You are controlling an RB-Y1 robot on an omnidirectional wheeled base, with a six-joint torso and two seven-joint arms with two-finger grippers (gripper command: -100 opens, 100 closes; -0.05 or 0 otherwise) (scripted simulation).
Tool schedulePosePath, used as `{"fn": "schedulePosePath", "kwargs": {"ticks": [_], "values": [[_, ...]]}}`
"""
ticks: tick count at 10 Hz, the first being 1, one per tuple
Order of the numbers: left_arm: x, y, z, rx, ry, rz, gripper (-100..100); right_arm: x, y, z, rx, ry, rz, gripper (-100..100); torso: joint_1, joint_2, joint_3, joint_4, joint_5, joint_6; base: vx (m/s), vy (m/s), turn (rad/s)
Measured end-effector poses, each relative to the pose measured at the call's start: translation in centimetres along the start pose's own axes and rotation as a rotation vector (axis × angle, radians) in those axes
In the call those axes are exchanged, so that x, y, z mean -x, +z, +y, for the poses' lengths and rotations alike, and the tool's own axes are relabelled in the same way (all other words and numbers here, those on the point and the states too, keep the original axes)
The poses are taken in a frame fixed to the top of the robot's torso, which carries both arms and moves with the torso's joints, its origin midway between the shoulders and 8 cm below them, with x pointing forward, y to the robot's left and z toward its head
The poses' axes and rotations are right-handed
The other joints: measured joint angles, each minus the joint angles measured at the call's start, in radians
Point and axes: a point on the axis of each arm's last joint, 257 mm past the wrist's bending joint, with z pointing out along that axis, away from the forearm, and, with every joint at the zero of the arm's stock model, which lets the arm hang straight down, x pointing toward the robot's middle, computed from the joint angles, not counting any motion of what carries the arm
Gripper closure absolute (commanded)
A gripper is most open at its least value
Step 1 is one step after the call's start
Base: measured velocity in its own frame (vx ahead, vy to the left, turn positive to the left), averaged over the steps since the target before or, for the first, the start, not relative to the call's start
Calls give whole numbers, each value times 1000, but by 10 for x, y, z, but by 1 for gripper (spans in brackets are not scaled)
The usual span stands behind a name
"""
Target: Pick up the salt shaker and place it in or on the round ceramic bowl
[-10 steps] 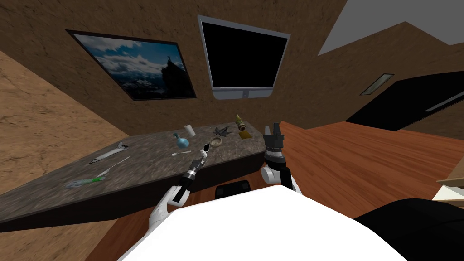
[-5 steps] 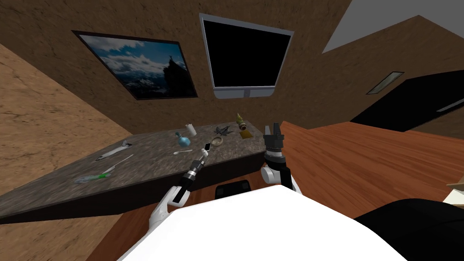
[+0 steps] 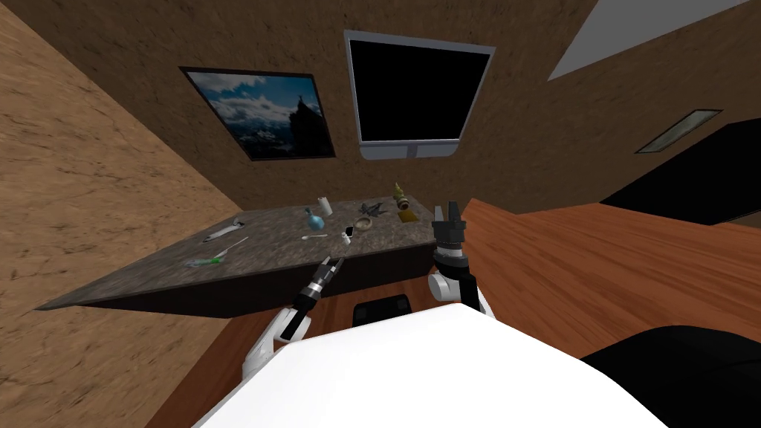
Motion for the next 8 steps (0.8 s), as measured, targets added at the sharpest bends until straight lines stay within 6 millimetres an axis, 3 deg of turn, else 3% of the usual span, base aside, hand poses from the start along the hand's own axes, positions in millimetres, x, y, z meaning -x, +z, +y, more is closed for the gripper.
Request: {"fn": "schedulePosePath", "kwargs": {"ticks": [3,8], "values": [[4,-3,-6,-37,-32,-6,-100,0,0,0,0,0,0,0,-2,-4,-2,-1,0,1,-68,6,-66],[17,4,21,19,2,16,-100,0,0,0,0,0,0,0,-6,-17,-10,-3,-1,1,84,-55,-112]]}}
